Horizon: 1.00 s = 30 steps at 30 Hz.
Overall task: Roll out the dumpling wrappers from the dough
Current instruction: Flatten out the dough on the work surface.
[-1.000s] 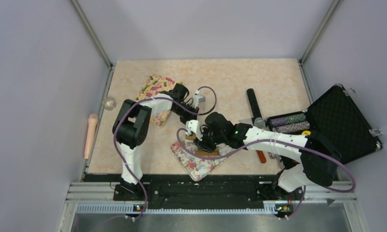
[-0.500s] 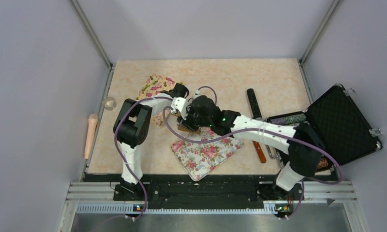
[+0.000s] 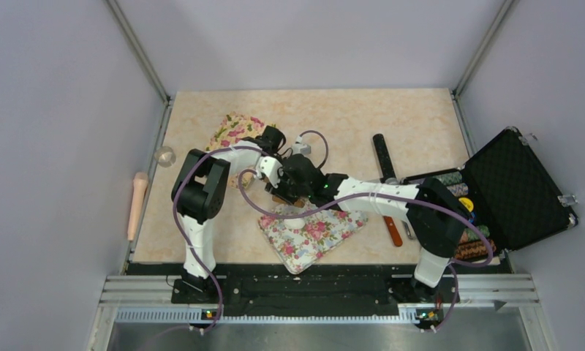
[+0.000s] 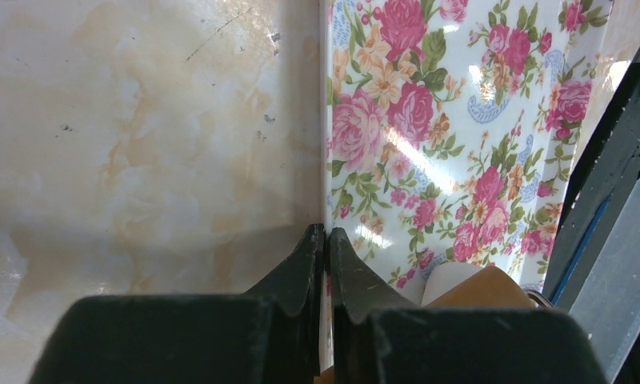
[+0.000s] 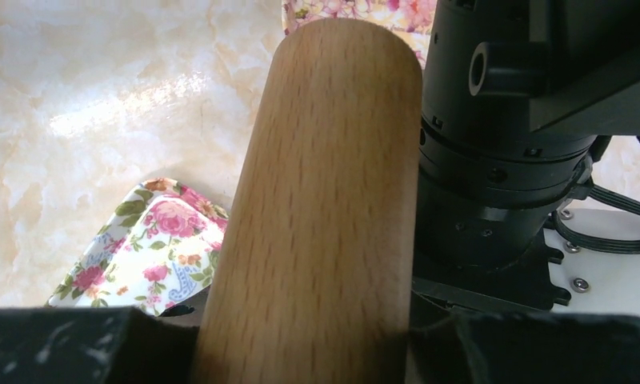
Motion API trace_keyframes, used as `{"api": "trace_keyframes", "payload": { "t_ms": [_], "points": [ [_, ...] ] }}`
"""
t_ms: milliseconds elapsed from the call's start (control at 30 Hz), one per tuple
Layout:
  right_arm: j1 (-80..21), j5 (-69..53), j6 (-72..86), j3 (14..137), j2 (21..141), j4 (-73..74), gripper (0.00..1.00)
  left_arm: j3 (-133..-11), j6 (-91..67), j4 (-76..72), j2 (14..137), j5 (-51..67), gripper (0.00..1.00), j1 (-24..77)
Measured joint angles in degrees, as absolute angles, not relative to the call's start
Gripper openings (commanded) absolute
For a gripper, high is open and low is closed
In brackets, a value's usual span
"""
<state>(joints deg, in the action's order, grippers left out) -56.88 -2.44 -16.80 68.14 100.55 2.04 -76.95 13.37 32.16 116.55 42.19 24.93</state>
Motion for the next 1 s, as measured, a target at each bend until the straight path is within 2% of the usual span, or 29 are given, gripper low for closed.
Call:
{"api": "trace_keyframes", "payload": {
  "t_ms": [1000],
  "points": [
    [-58.22, -1.13, -8.36, 66.74, 96.4, 4.71, 0.0, -76.95, 13.43, 32.16, 116.55, 42.19, 0.0, 24.93]
  ]
}}
